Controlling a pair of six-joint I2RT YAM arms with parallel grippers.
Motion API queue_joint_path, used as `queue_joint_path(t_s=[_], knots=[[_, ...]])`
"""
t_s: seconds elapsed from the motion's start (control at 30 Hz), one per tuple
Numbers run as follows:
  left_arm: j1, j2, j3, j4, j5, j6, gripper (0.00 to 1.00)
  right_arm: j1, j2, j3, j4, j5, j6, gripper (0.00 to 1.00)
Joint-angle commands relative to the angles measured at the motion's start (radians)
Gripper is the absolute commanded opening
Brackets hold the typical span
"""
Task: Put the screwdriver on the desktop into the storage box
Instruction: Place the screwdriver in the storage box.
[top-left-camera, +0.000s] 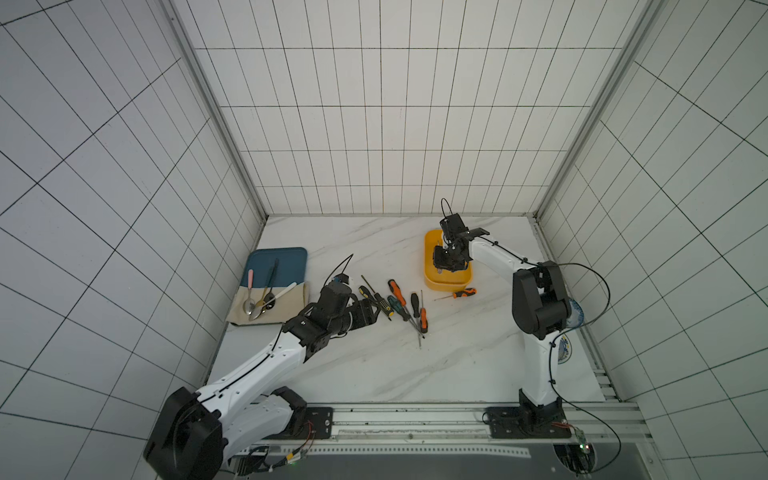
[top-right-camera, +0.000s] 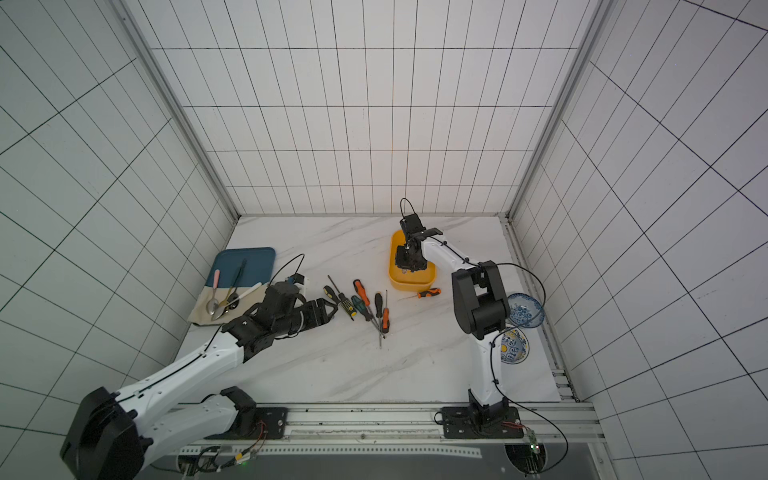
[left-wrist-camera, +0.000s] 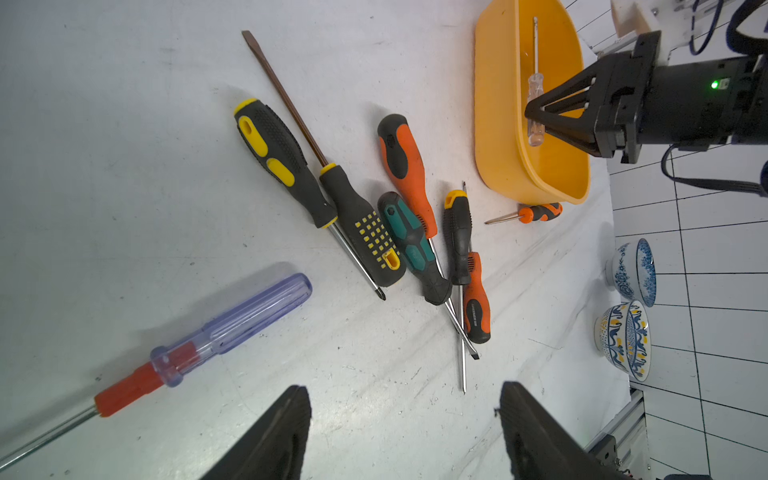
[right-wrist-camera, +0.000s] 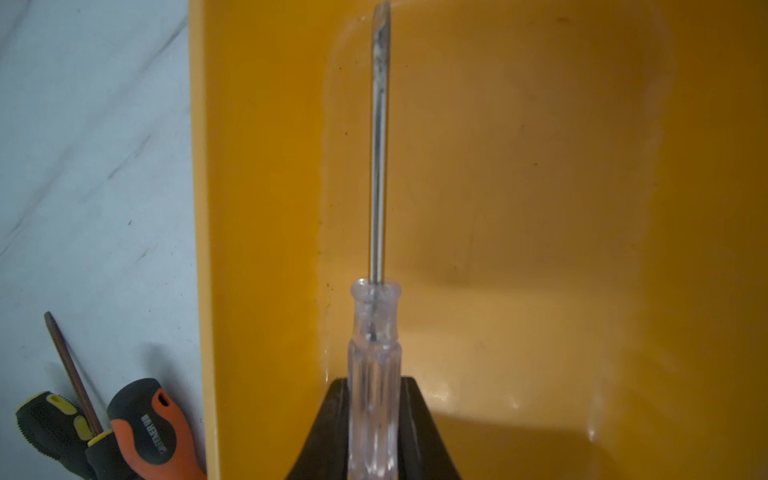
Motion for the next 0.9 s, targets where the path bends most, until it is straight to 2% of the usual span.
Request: queue_joint_path(t_s=[0.0, 0.33, 0.43, 0.63, 0.87], knots=[[-0.004, 0.004, 0.001, -0.008, -0.013, 0.018, 0.76, -0.008, 0.044, 0.061, -0.022, -0.041, -0.015, 0.14], [-0.004, 0.009, 0.009, -0.015, -0.018, 0.018, 0.76, 0.011, 0.12, 0.114, -0.022, -0.074, -0.029, 0.17], [-0.004, 0.01, 0.01, -0.017, -0.018, 0.019, 0.76, 0.013, 0.129, 0.117, -0.025, -0.073, -0.024, 0.21], [-0.004, 0.014, 0.012, -0.017, -0.019, 0.017, 0.76, 0.014, 0.122, 0.113, -0.031, -0.066, -0.012, 0.35], [-0.004, 0.014, 0.01, -0.019, -0.018, 0.017, 0.76, 0.016, 0.073, 0.097, -0.031, -0.044, -0.012, 0.36]])
